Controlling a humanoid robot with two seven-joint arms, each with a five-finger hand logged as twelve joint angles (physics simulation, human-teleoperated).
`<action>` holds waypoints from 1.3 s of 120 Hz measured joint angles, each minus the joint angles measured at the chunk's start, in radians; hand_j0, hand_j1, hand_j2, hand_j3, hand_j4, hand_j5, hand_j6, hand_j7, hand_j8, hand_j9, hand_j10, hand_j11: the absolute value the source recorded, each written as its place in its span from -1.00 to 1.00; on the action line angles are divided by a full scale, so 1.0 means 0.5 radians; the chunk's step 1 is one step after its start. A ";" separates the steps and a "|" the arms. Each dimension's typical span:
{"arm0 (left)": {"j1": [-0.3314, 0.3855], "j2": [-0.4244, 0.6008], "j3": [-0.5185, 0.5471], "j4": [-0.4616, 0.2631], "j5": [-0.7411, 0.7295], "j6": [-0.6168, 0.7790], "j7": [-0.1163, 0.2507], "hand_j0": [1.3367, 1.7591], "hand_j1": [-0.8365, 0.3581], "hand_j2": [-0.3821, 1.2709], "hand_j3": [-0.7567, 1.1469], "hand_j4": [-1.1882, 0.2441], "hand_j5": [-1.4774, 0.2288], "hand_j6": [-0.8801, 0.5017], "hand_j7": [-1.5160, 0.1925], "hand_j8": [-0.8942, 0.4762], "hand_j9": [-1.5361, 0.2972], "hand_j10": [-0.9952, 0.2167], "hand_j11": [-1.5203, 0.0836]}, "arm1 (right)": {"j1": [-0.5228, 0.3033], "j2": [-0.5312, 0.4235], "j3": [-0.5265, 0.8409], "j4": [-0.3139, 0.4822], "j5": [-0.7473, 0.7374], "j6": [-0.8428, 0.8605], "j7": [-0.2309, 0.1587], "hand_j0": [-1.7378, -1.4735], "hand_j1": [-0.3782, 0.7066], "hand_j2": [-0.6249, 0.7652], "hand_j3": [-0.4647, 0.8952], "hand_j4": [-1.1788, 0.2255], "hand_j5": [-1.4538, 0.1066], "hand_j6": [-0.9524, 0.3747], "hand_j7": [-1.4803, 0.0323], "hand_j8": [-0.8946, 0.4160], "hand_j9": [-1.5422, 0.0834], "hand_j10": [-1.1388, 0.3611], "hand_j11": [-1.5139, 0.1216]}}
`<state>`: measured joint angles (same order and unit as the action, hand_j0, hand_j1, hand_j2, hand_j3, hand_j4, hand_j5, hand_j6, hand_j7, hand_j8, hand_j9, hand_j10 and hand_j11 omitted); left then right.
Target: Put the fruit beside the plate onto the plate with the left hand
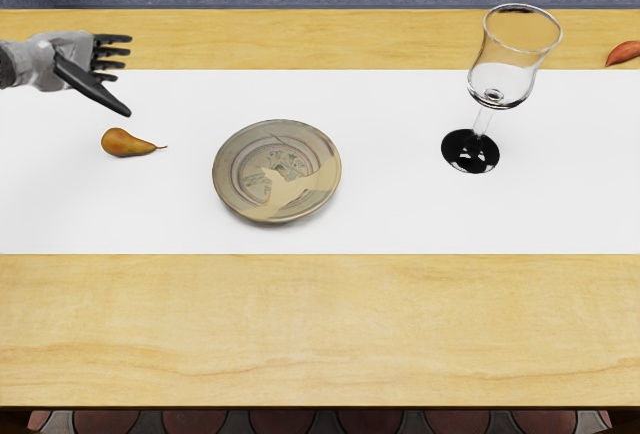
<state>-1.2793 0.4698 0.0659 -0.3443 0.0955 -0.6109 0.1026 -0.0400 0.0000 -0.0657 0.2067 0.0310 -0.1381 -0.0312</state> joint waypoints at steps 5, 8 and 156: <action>0.000 -0.001 0.004 -0.001 0.007 0.000 0.000 0.52 0.98 -0.54 -0.20 0.66 0.73 0.27 0.77 0.30 0.68 0.64 0.90 | -0.002 0.000 -0.001 0.000 0.000 0.000 0.002 -0.40 -0.88 -0.11 -0.32 0.64 0.81 0.39 0.91 0.32 0.85 0.48 0.80; 0.000 -0.001 0.006 -0.001 0.010 0.000 0.000 0.52 0.98 -0.54 -0.20 0.66 0.73 0.27 0.77 0.30 0.68 0.64 0.90 | -0.003 0.000 -0.001 0.000 0.000 0.000 0.004 -0.40 -0.88 -0.11 -0.32 0.64 0.81 0.39 0.91 0.32 0.85 0.48 0.80; -0.334 -0.538 0.945 -0.104 1.481 0.001 0.152 0.52 0.98 -0.54 -0.20 0.66 0.73 0.27 0.77 0.30 0.68 0.64 0.90 | -0.006 0.000 0.003 -0.014 -0.001 -0.002 -0.002 -0.40 -0.88 -0.11 -0.32 0.64 0.81 0.39 0.91 0.32 0.85 0.48 0.80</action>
<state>-1.4461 0.2007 0.5385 -0.3962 0.8359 -0.6106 0.1784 -0.0429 0.0000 -0.0644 0.1996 0.0306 -0.1392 -0.0322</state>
